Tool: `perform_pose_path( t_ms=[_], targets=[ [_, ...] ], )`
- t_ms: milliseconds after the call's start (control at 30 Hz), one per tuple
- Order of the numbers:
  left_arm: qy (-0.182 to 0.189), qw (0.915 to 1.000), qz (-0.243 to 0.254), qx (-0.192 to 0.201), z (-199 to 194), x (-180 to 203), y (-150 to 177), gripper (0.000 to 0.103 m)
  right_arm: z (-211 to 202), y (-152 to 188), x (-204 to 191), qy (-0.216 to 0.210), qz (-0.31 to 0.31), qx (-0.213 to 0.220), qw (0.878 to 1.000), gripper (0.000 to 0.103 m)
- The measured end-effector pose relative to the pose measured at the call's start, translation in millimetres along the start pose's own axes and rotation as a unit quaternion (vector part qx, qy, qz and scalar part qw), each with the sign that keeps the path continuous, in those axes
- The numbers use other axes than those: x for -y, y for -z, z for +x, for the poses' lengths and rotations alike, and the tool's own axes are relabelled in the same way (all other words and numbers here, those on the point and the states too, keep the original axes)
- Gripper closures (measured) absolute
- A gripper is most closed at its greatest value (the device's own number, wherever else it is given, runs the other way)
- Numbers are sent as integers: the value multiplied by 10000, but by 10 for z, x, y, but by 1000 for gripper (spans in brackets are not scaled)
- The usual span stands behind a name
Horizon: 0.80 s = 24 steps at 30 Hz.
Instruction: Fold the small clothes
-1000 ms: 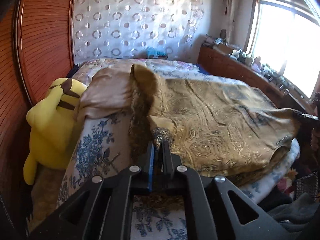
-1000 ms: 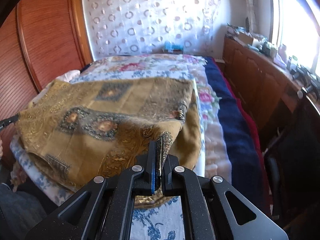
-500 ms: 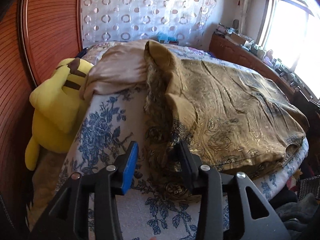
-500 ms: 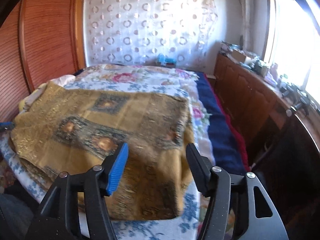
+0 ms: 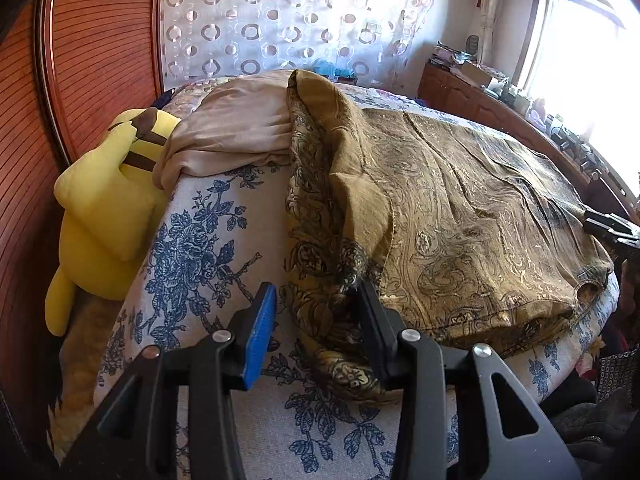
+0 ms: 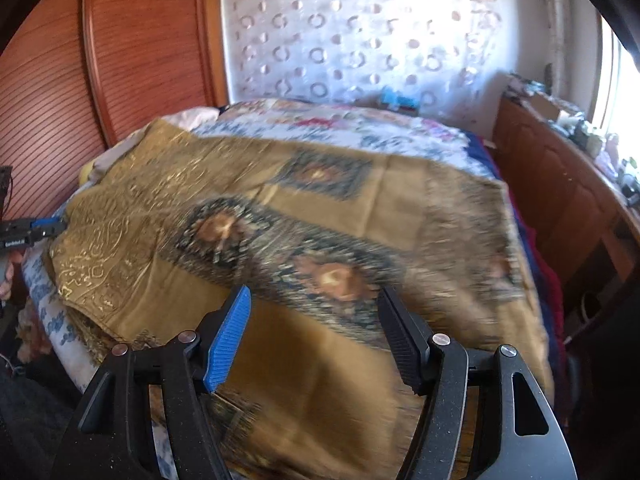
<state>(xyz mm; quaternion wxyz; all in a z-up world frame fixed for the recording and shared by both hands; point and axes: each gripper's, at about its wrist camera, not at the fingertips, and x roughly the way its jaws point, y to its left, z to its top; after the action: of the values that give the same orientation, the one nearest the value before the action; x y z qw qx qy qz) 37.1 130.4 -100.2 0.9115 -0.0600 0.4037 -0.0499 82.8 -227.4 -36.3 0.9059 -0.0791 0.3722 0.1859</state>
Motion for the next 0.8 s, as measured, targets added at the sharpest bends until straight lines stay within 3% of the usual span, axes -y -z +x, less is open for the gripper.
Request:
perform_pose_path(
  t_ms=[400,633,800],
  targets=[
    [-1,10000,-2,31,5,-1,6,62,312,140,-237,12,-183,-405,9990,34],
    [-4,10000,-47,70,3,-25,1,62,334,168,-288,231,-257,-484,9982,25],
    [129,9997,-208,98,-2,-62,2,62,335,198,-224,297,34,-500,9983,16]
  ],
)
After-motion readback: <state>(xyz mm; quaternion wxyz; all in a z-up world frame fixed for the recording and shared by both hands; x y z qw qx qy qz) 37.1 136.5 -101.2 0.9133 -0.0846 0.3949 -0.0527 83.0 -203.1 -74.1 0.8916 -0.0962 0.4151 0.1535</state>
